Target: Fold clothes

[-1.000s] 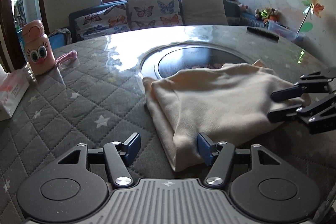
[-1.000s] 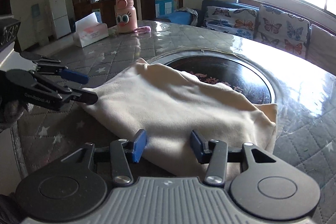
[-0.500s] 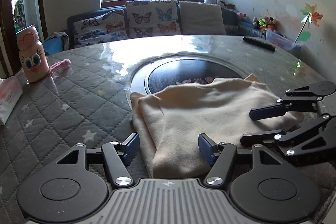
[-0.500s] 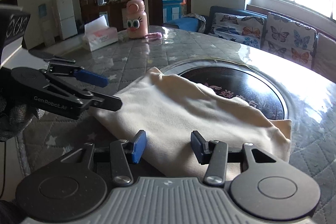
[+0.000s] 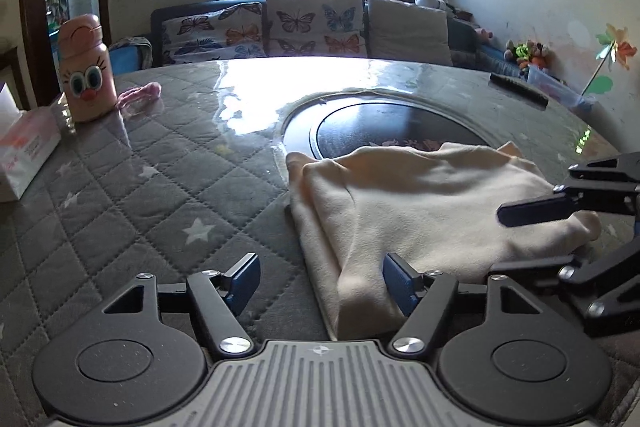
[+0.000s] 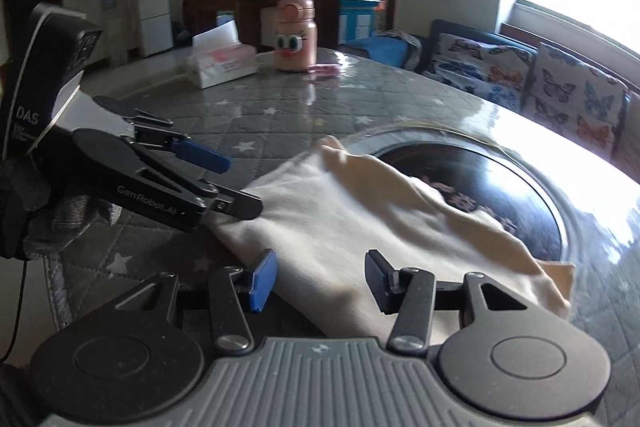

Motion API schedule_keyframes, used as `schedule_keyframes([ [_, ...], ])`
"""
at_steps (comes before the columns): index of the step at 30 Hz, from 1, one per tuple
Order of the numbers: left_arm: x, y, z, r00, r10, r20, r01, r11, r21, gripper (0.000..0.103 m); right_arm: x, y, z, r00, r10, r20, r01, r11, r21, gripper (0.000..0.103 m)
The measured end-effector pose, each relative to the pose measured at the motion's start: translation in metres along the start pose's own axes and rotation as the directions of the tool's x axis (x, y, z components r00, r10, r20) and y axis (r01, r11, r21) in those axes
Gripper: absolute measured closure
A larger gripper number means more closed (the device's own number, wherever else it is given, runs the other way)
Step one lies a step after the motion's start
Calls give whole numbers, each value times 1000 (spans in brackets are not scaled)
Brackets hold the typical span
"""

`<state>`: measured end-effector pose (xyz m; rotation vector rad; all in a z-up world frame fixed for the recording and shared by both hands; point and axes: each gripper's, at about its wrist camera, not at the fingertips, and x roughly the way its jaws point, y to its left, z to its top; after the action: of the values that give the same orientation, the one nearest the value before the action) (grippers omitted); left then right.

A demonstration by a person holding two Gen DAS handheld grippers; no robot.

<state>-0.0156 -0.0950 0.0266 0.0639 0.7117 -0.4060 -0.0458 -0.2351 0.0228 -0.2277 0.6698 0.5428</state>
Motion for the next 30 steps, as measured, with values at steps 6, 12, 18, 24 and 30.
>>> schedule_keyframes([
  [6,-10,15,7,999,20,38,-19,999,-36,5,14,23,15,999,43,-16,-44,995,-88,52],
  [12,-13,35,16,998,51,40,-47,993,-107,0,31,50,25,997,68,-29,-72,977,-199,52],
  [18,-9,51,21,999,32,17,-28,976,-218,0,50,72,28,997,54,-46,-65,957,-284,55],
  [24,2,49,24,998,-62,-19,53,948,-313,1,56,75,28,999,8,-44,-20,957,-288,79],
  [30,17,47,28,985,-163,-49,126,892,-434,7,42,51,38,999,47,-10,-48,990,-132,93],
])
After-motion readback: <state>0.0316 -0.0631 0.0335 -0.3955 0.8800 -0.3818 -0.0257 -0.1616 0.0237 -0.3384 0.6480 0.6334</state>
